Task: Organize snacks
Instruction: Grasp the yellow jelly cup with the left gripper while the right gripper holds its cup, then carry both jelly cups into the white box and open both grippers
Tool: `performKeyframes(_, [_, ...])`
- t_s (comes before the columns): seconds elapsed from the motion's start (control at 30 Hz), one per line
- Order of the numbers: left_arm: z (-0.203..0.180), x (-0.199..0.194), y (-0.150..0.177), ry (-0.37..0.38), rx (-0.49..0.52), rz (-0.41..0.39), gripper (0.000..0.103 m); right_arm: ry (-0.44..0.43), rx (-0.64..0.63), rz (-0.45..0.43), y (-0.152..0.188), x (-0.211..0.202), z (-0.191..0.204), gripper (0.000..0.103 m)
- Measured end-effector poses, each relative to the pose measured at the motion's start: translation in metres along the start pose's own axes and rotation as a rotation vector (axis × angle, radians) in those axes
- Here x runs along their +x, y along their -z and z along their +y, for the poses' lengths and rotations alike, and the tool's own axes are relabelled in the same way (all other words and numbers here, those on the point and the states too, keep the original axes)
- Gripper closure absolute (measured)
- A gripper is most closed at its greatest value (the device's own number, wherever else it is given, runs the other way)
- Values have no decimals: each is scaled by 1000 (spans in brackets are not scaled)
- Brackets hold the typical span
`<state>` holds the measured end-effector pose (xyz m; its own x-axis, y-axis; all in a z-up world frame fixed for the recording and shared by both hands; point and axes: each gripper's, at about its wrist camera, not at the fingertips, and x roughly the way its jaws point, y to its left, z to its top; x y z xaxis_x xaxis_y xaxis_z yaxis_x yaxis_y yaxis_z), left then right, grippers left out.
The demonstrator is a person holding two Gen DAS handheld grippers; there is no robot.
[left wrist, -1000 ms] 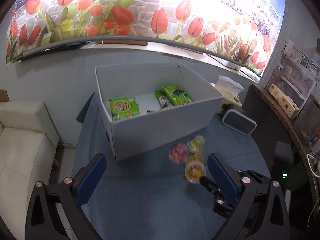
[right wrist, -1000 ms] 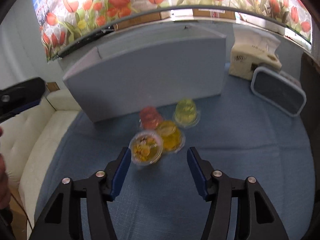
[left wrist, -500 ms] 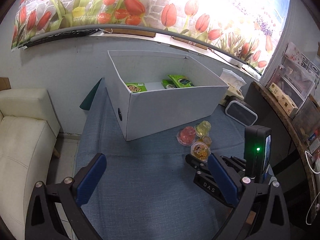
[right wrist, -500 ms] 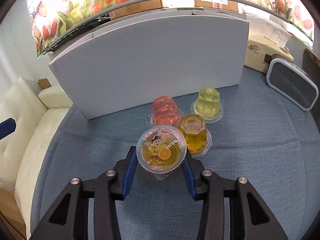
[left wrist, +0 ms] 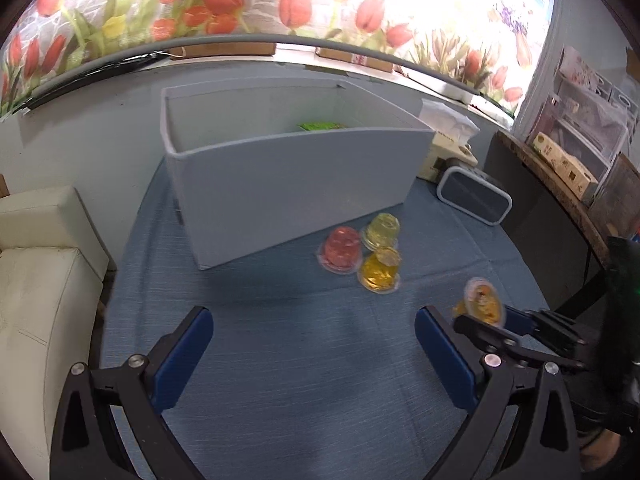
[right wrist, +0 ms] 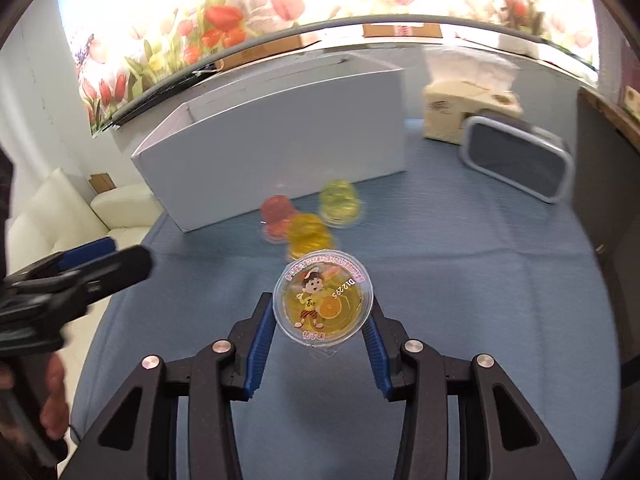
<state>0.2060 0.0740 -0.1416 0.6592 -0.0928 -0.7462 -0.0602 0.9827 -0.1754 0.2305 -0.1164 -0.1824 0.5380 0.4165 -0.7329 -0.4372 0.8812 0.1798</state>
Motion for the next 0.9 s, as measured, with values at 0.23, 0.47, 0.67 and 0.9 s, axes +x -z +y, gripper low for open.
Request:
performKeyframes(0.23, [-49,47,-8,-62,-14,28,0,31,30,-28,17,-42,-37,56])
performKeyframes(0.47, [-86,100,-25,-217,-56,59,0,21,71,-27,36,-61,-69,57])
performKeyframes(0.67, [-95,122,-26,-296,-127,69,1,10,113,-49,45,-74,-97,57])
performKeyframes(0.9, [-94,132,-22,-355,-181,87,48,-14,137,-58,52,-77,-109,57])
